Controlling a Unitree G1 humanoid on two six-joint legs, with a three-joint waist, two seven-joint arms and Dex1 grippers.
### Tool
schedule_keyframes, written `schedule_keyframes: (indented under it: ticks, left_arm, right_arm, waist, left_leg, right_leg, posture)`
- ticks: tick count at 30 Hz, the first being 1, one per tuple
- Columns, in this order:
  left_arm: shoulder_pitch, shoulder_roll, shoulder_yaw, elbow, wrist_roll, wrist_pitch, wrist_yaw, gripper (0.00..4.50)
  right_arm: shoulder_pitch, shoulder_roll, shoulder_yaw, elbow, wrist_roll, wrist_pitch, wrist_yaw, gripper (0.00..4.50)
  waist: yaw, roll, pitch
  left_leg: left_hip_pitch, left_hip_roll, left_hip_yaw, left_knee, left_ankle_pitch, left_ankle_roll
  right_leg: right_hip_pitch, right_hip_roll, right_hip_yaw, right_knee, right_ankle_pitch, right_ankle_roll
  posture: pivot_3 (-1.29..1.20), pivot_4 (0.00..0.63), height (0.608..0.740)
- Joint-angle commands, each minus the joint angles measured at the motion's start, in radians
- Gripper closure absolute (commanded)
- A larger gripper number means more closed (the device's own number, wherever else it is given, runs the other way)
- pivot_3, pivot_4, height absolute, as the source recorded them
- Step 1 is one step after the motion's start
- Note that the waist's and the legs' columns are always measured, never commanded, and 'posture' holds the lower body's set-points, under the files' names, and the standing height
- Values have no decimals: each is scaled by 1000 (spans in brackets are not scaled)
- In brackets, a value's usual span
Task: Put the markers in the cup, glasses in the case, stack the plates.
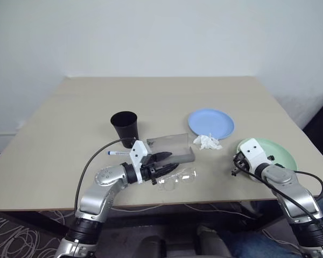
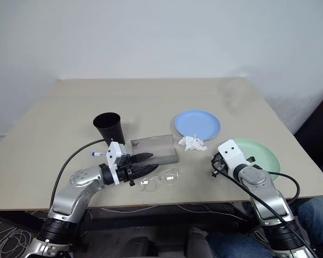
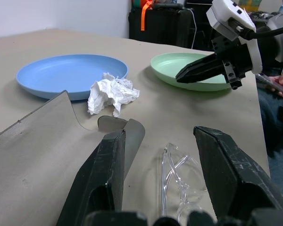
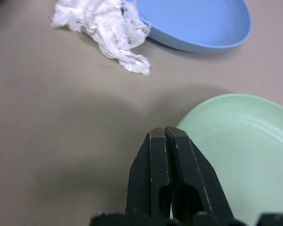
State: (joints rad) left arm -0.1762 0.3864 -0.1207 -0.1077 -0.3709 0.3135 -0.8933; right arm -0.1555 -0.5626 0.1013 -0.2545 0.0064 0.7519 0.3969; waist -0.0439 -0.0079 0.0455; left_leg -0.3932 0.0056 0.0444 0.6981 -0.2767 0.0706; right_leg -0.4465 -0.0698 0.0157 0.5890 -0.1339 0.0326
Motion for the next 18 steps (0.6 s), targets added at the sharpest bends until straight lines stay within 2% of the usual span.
schedule_keyframes:
  ticks: [1, 3, 6, 12, 18]
  left_arm:
    - [-18, -3, 2, -20, -5, -13, 2, 2111]
    - [-17, -2, 3, -20, -5, -13, 1, 2111]
    - [-15, 1, 2, -22, -6, -11, -1, 2111]
    - [-10, 4, 3, -29, -6, -8, -1, 2111]
    - [-3, 6, 3, -35, -5, -5, 4, 2111]
  right_arm:
    - [-17, -21, -33, -24, -21, 6, -10, 4475]
    - [-17, -30, -41, -37, -12, 7, 3, 4475]
    - [-19, -39, -45, -63, -2, 23, 19, 3939]
    - [-57, -28, -41, -157, 21, 191, 35, 1865]
    - [-80, -43, -13, -191, 25, 343, 48, 1865]
  waist:
    - [0, 0, 0]
    - [0, 0, 0]
    - [0, 0, 0]
    - [-2, 0, 0]
    - [0, 0, 0]
  left_leg:
    - [0, 0, 0, 0, 0, 0]
    - [0, 0, 0, 0, 0, 0]
    - [0, 0, 0, 0, 0, 0]
    - [0, 0, 0, 0, 0, 0]
    - [0, 0, 0, 0, 0, 0]
  right_leg:
    - [0, 0, 0, 0, 0, 0]
    - [0, 0, 0, 0, 0, 0]
    - [0, 0, 0, 0, 0, 0]
    - [0, 1, 0, 0, 0, 0]
    - [0, 0, 0, 0, 0, 0]
  posture:
    - [0, 0, 721]
    - [0, 0, 721]
    - [0, 0, 721]
    - [0, 0, 721]
    - [0, 0, 721]
